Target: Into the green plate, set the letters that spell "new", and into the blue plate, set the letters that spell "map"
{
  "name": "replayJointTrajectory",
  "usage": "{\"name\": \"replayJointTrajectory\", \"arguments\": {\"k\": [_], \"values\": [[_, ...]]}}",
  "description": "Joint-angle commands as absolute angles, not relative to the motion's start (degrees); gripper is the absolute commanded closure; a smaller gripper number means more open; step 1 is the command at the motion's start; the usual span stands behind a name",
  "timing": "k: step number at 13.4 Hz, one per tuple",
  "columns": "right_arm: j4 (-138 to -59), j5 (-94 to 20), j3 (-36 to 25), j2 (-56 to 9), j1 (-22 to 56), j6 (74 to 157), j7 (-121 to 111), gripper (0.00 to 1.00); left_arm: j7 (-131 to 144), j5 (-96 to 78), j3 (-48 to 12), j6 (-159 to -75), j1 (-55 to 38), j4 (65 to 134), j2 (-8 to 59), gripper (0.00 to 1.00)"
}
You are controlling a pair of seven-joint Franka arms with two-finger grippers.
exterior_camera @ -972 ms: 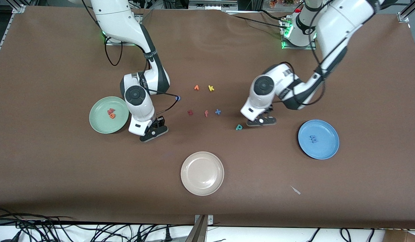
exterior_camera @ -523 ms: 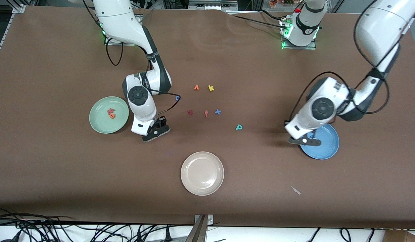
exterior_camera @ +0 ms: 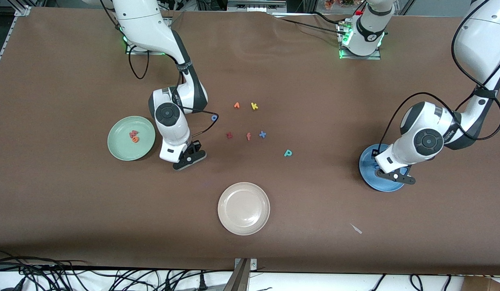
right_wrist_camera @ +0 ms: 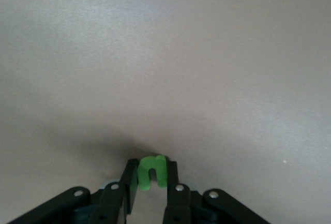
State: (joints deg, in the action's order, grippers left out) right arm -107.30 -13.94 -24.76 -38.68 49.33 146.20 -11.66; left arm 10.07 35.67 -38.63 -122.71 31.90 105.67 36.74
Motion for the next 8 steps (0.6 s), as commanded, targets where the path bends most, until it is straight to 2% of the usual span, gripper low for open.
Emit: {"name": "replayJointTrajectory", "arguments": {"k": [1,3,6,7,8], "values": [[-109.15,-14.33,-29.07,-31.85,49.22,136.02,-14.05,0.98,13.95,32.72,-41.20,-121.55,29.80,102.92,36.65,0.00],[-111.43,-14.41,-35.38,-27.26,49.04,129.31,-22.72,0.98,21.23,30.68,-43.85,-121.55,27.44,102.92,36.65,0.00],[-119.33,-14.94,-42.52,-24.18,48.69,131.04,-32.50,0.97,30.64,28.84,-44.03,-121.73,20.33,103.01,36.74,0.00],[-122.31,-16.42,-43.23,-23.47,48.34,132.70,-32.87,0.92,33.20,26.65,-43.95,-122.25,18.30,102.92,37.26,0.00],[-124.78,-18.61,-43.50,-23.03,47.99,134.72,-32.78,0.59,34.09,26.11,-43.86,-124.00,16.54,102.92,37.79,0.00]]}}
